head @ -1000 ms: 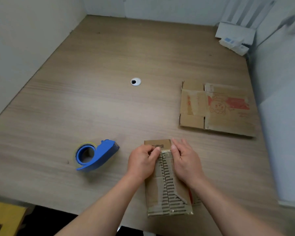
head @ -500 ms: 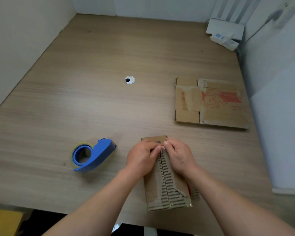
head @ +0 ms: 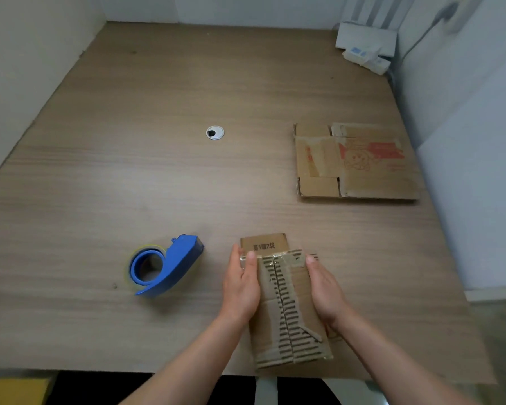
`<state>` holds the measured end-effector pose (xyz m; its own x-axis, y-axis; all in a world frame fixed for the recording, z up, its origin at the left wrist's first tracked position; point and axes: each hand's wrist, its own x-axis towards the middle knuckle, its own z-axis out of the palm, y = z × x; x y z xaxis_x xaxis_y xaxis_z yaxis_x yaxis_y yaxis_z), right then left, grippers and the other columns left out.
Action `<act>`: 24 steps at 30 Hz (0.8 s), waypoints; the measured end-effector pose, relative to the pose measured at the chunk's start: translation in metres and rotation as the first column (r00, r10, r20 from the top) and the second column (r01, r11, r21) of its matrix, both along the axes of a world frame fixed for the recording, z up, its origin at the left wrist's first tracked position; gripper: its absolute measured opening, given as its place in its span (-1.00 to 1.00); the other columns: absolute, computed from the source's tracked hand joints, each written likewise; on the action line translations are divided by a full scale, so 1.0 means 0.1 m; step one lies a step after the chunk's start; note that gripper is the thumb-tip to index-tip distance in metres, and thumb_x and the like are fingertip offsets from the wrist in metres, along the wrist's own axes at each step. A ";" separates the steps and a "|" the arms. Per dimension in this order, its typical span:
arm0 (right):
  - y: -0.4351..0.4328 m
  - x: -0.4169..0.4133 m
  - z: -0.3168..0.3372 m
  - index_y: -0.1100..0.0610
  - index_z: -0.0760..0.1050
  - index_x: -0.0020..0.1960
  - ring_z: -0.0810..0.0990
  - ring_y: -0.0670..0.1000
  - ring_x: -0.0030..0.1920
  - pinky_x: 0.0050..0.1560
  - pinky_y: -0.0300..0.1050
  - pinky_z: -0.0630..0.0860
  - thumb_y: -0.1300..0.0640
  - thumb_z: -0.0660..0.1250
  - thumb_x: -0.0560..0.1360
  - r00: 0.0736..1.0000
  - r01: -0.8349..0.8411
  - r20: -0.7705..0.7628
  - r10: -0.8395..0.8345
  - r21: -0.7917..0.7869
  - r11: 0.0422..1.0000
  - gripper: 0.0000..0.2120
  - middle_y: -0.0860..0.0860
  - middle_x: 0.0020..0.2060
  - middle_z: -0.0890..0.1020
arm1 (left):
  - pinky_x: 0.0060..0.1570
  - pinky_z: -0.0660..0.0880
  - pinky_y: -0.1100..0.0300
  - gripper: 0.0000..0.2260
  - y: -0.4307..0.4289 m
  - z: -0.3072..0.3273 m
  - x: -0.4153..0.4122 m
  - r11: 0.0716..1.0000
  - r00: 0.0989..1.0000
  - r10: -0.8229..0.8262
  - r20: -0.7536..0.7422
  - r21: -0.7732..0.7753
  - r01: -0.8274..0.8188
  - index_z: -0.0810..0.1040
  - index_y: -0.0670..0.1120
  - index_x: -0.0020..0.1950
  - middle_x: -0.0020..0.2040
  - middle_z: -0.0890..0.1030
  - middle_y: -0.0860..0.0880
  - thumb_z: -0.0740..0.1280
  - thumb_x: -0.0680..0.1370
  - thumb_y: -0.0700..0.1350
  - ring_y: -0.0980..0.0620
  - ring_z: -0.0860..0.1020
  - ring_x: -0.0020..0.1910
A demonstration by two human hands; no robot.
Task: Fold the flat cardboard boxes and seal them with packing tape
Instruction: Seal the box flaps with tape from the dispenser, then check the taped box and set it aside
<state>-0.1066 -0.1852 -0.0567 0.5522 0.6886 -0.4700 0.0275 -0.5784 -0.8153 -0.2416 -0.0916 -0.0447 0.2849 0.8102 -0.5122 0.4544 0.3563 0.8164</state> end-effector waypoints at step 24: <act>-0.52 -0.07 0.91 -0.03 0.65 -0.01 0.66 -0.02 0.03 0.09 0.06 0.54 -0.32 -0.13 0.63 0.968 0.208 -0.190 -0.167 0.224 0.952 -0.35 -0.09 -0.11 0.74 | 0.25 0.44 -0.22 -0.45 -0.31 1.01 -0.21 0.959 0.919 0.210 0.334 -0.255 -0.126 0.60 -0.03 0.11 0.13 0.66 0.03 0.00 0.62 0.34 0.01 0.57 0.21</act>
<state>-0.1131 -0.2368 0.0341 0.6101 0.6841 -0.3998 -0.2107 -0.3464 -0.9141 -0.2629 -0.1222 0.0565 0.3513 0.7379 -0.5763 0.0671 0.5941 0.8016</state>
